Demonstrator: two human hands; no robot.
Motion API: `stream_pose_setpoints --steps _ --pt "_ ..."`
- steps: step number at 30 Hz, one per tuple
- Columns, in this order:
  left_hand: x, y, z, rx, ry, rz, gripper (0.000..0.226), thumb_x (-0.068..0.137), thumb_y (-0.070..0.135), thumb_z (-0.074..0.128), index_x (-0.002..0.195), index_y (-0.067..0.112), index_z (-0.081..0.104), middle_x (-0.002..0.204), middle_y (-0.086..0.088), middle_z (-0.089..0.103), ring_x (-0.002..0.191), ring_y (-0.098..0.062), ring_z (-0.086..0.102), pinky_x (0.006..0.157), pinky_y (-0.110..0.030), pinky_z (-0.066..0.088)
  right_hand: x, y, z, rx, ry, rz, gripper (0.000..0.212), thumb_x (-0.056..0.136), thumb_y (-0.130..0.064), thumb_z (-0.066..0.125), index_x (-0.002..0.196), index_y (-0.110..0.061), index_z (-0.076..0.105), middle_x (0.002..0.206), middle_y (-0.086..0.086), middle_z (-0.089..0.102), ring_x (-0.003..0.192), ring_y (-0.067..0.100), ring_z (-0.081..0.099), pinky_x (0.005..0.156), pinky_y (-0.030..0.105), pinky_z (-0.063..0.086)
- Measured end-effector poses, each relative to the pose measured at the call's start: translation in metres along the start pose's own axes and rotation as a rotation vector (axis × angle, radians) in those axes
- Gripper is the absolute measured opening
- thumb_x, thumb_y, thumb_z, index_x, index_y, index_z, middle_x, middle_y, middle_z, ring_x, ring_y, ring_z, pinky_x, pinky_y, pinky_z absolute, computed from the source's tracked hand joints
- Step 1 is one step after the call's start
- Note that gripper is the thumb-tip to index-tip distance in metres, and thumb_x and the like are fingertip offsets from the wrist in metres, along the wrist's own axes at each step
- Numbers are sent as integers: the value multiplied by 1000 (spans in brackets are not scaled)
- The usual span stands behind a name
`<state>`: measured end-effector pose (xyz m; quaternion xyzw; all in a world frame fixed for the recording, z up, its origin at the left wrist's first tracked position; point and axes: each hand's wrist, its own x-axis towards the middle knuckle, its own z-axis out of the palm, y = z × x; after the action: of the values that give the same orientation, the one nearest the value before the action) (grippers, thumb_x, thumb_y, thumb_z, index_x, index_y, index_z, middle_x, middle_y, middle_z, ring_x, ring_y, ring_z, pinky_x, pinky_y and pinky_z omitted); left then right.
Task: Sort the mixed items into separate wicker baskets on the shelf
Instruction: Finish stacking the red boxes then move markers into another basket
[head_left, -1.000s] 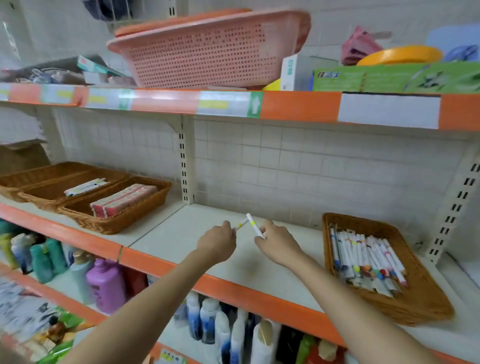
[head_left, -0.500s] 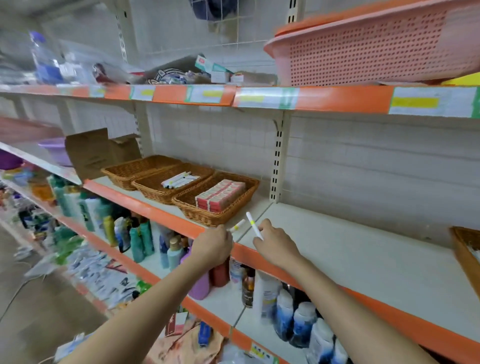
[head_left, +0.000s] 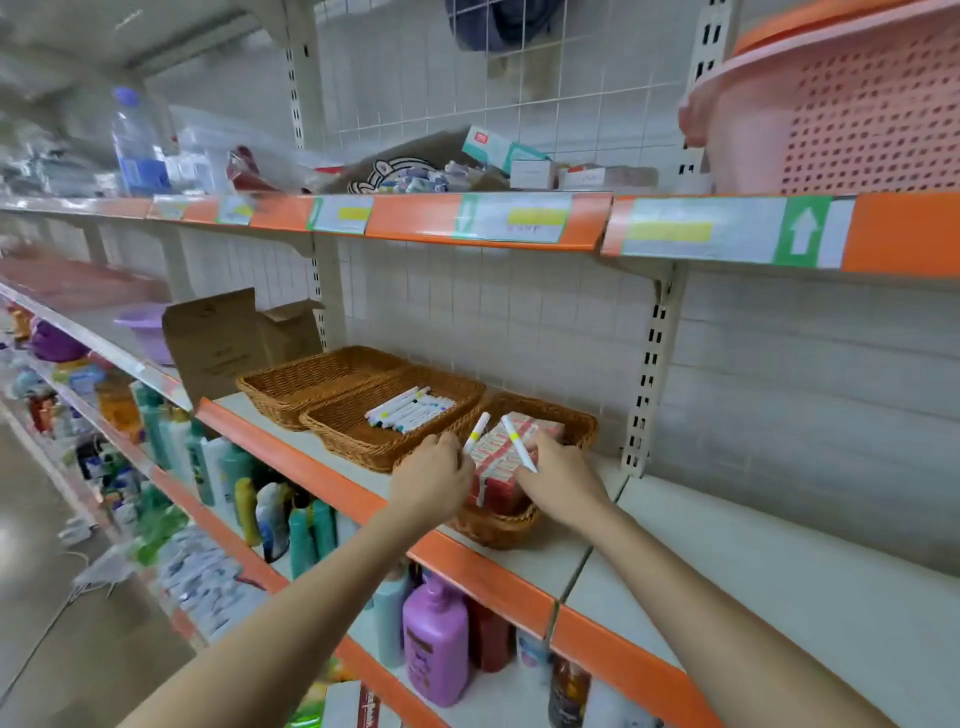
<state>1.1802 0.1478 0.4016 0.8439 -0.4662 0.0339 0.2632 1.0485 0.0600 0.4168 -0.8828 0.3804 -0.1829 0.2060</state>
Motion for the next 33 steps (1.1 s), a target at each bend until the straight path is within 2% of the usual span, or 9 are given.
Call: stream_pose_setpoints --steps 3,5,7,14,19,22,25,28,33 --pt "28 -18 -3 -24 6 -4 28 98 28 39 74 14 43 91 -10 55 78 -27 52 61 -33 34 31 -11 11 29 -19 -33 31 91 -27 52 121 -21 49 106 5 65 94 28 62 78 36 50" --pt "42 -32 -6 -35 -6 -14 33 97 25 40 66 17 35 78 -6 49 70 -24 47 57 -32 30 50 -21 21 25 -35 -47 25 91 -28 53 115 -21 49 99 2 64 88 25 62 69 33 48" --pt "59 -50 -10 -54 -3 -27 33 95 22 43 65 15 34 69 -3 44 66 -24 45 53 -32 26 70 -33 33 28 -35 -43 21 91 -25 53 111 -20 50 92 3 63 82 24 61 60 31 42" --pt "114 -125 -24 -86 -66 -28 20 90 23 52 75 10 49 74 -8 56 68 -24 50 57 -29 31 114 -82 80 49 -31 1 26 89 -24 54 114 -19 57 100 8 66 89 30 63 73 37 51" --pt "153 -185 -36 -82 -139 40 27 89 27 58 68 16 46 69 -3 55 69 -22 54 55 -28 32 146 -130 117 -15 -18 41 24 90 -23 52 112 -17 61 105 8 65 92 30 62 68 31 46" --pt "170 -209 -39 -65 -194 87 33 91 32 62 67 13 48 63 -4 51 60 -20 49 47 -28 30 160 -145 140 -30 -36 79 20 86 -21 51 103 -16 61 101 9 65 91 31 61 72 34 52" --pt "188 -222 -37 -72 -218 128 37 89 34 66 66 11 48 62 -8 45 57 -21 41 47 -29 26 175 -150 151 -84 -30 110 29 87 -24 53 115 -16 58 110 12 64 101 34 60 81 37 52" --pt "208 -224 -30 -74 -249 151 34 87 32 67 63 11 55 62 -8 50 61 -23 49 52 -30 34 194 -148 152 -143 -14 119 38 92 -22 53 129 -15 46 115 15 61 108 35 57 82 35 46" --pt "243 -213 -11 -21 -320 189 33 89 31 63 64 10 63 58 -2 58 54 -10 49 46 -21 33 232 -130 156 -173 -39 169 24 90 -14 48 113 -16 52 110 14 58 107 33 53 73 33 38"
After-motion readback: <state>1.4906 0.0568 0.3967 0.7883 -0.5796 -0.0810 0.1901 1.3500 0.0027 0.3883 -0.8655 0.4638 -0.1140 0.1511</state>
